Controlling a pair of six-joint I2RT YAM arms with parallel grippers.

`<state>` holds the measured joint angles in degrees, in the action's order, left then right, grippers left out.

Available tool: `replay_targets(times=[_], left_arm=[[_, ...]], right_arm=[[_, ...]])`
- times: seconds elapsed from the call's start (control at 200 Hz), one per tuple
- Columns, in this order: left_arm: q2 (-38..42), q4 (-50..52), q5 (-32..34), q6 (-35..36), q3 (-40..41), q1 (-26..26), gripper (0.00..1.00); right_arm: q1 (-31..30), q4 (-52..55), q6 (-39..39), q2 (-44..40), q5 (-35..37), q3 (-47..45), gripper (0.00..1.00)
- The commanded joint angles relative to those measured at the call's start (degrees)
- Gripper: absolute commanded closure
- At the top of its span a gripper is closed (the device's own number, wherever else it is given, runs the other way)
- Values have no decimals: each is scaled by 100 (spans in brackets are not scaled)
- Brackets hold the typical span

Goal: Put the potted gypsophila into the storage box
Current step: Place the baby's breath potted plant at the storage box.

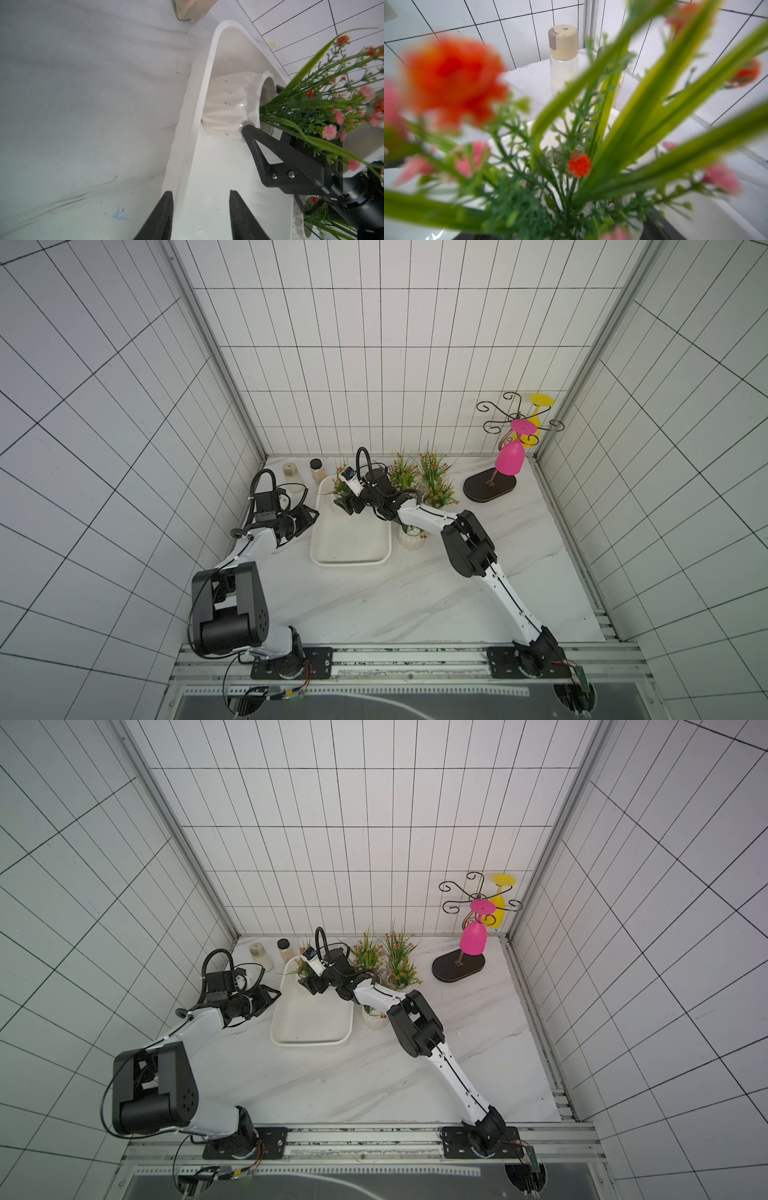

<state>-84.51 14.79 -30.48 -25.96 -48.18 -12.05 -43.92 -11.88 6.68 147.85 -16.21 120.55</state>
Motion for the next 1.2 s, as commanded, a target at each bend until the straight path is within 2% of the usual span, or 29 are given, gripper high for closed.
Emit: replay_targets(times=[0.0,0.18,0.29,0.405,0.625,0.825,1.194], left_arm=[[20,-122,-54,-5,35,-24,55],[46,-119,-47,-11,36,-20,53],[49,-122,-54,-8,36,-23,52],[22,-100,-43,-33,35,-34,50],[4,-54,-53,-30,1,-41,48],[68,-44,-50,-24,15,-51,47],[255,-71,-158,45,28,-59,46]], right_arm=[[-56,-483,-55,66,-137,794,44],[-47,-422,-8,162,-199,794,37],[-47,-407,-12,198,-216,794,26],[-51,-379,11,200,-258,788,20],[-37,-237,371,25,-560,671,1],[-38,-392,585,-517,-552,0,1],[-38,-1338,909,-2471,-132,-2604,1]])
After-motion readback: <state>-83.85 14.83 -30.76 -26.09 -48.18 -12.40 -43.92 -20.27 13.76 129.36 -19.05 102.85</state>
